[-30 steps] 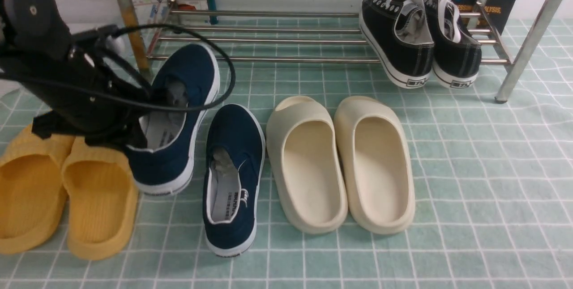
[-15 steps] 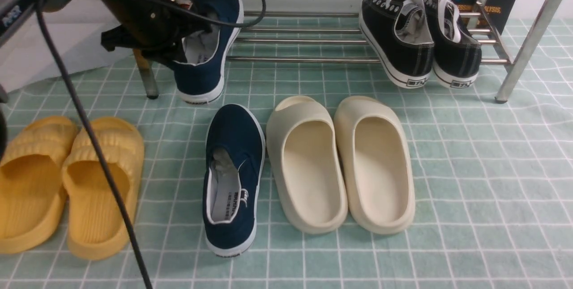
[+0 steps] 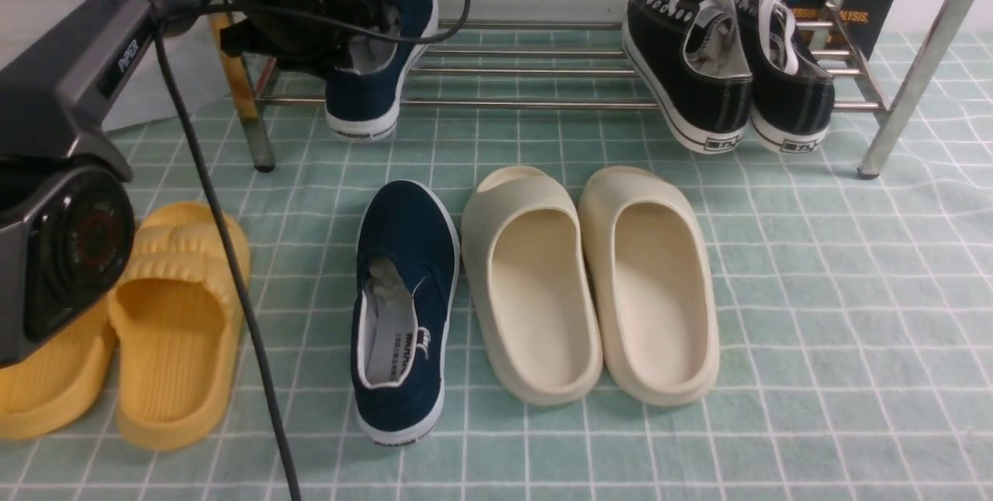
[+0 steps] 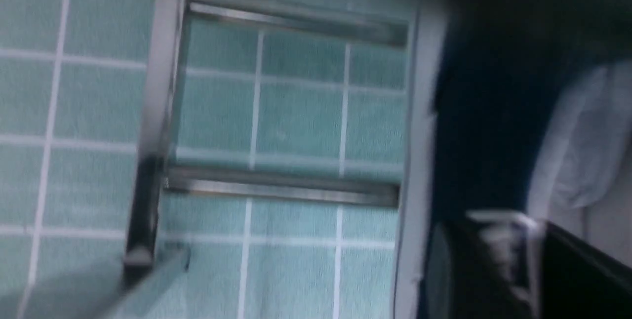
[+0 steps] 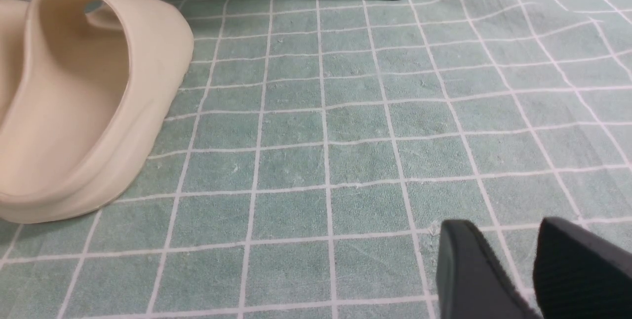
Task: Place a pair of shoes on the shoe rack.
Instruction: Use the left arm to put a shoe into the shoe rack, then use the left arm to grab the shoe closest to it
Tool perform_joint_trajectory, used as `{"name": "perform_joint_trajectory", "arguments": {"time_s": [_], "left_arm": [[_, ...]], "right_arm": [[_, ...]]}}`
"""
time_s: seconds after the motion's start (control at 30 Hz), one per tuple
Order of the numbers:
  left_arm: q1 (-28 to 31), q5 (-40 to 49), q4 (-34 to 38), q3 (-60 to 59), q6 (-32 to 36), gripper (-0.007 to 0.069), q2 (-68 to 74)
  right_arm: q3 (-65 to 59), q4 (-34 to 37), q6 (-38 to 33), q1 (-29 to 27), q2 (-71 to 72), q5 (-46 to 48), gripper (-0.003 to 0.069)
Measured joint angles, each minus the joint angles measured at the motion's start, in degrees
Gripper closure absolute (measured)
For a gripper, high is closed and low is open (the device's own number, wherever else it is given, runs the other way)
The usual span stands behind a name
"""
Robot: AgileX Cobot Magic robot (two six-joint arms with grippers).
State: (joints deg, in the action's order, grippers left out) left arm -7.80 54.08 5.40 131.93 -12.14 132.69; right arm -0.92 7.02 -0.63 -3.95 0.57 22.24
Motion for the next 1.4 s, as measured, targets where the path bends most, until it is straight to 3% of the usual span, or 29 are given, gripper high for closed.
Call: {"name": "perform_joint_trajectory", "arguments": {"time_s": [0.1,0.2,0.3,0.5,0.67,0.77,0.9,1.0,1.03,1.17,1.3,1.4], "left_arm": [[0.0,0.84,0.05,0.28,0.0,0.0272,-1.16],[0.0,7.49,0.6,0.28,0.05,0.0219,-3.13],[0.0,14.96,1.52,0.22,1.18,0.0216,-6.31],[0.0,16.64,2.34,-9.56,2.2,0.0243,-15.78],[-0.65,16.58,2.56,-32.25,2.64,0.0261,-27.69],[-4.63,11.7,4.06,-49.5,2.64,0.0263,-35.83],[-12.83,-0.08,4.63,-63.0,-0.21,0.0263,-38.16],[-15.64,-4.04,1.38,-66.15,-4.97,0.0263,-37.41],[-16.84,-5.61,-1.98,-66.77,-9.61,0.0263,-36.54],[-17.35,-7.81,-8.28,-66.82,-16.78,0.0267,-35.48],[-17.35,-9.63,-11.53,-66.82,-18.95,0.0334,-34.57],[-17.35,-10.39,-11.78,-66.82,-18.95,0.0533,-33.14]], "right_arm": [[0.0,0.0,0.0,0.0,0.0,0.0,0.0421],[0.0,0.0,0.0,0.0,0.0,0.0,0.0421],[0.0,0.0,0.0,0.0,0.0,0.0,0.0421],[0.0,0.0,0.0,0.0,0.0,0.0,0.0421],[0.0,0.0,0.0,0.0,0.0,0.0,0.0421],[0.0,0.0,0.0,0.0,0.0,0.0,0.0421],[0.0,0.0,0.0,0.0,0.0,0.0,0.0421],[0.0,0.0,0.0,0.0,0.0,0.0,0.0421],[0.0,0.0,0.0,0.0,0.0,0.0,0.0421],[0.0,0.0,0.0,0.0,0.0,0.0,0.0421],[0.0,0.0,0.0,0.0,0.0,0.0,0.0419],[0.0,0.0,0.0,0.0,0.0,0.0,0.042]]}}
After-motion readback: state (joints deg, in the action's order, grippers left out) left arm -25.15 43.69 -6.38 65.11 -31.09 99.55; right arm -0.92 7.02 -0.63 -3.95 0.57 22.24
